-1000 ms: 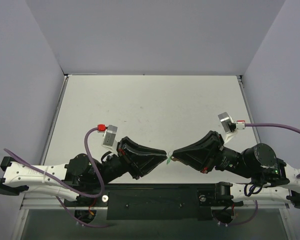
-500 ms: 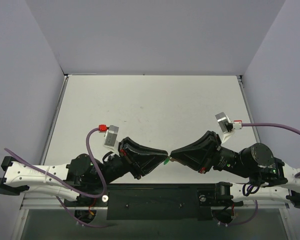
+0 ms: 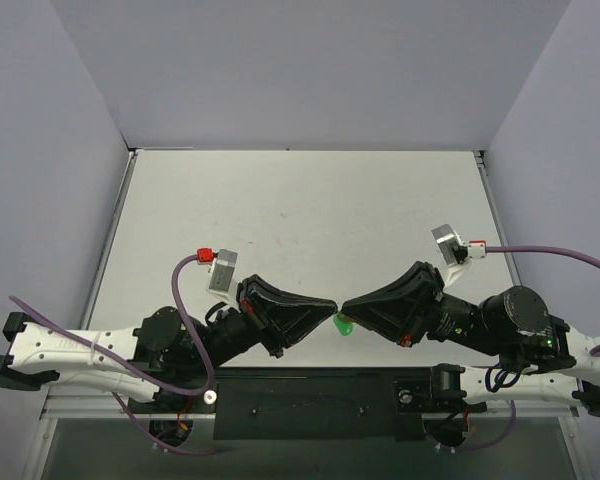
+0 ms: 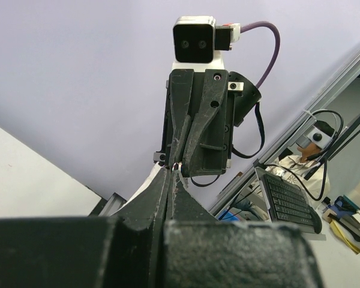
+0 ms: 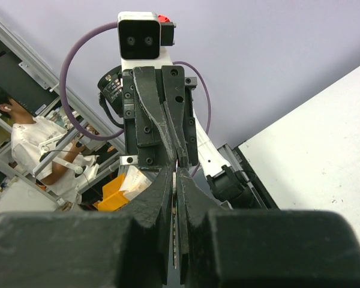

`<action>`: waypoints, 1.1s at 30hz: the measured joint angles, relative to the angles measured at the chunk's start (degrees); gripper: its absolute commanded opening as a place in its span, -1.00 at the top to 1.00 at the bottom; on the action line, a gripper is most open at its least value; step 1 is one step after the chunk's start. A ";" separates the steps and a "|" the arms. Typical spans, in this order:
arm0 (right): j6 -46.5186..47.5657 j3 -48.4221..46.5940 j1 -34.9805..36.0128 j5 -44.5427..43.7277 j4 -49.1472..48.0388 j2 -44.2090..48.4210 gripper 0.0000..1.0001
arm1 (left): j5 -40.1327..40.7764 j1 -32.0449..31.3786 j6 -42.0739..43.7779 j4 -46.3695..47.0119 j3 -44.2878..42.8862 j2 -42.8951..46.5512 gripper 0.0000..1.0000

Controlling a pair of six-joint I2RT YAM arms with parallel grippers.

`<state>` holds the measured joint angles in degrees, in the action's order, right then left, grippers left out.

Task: Remove the keys from the keyring

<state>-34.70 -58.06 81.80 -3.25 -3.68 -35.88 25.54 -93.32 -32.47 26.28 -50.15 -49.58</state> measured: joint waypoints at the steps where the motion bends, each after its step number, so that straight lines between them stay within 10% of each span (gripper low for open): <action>1: -0.02 0.00 0.00 0.00 0.00 0.00 1.00 | 0.02 -0.02 0.00 -0.39 -0.26 -0.04 1.00; 33: -1.36 -7.65 0.00 0.37 18.01 -3.02 1.00 | 0.33 0.00 0.63 -31.67 -15.23 -5.05 1.00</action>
<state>-36.05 -65.71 81.80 -2.87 14.33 -38.89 25.87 -93.32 -31.83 -5.39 -65.39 -54.63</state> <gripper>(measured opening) 0.008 0.019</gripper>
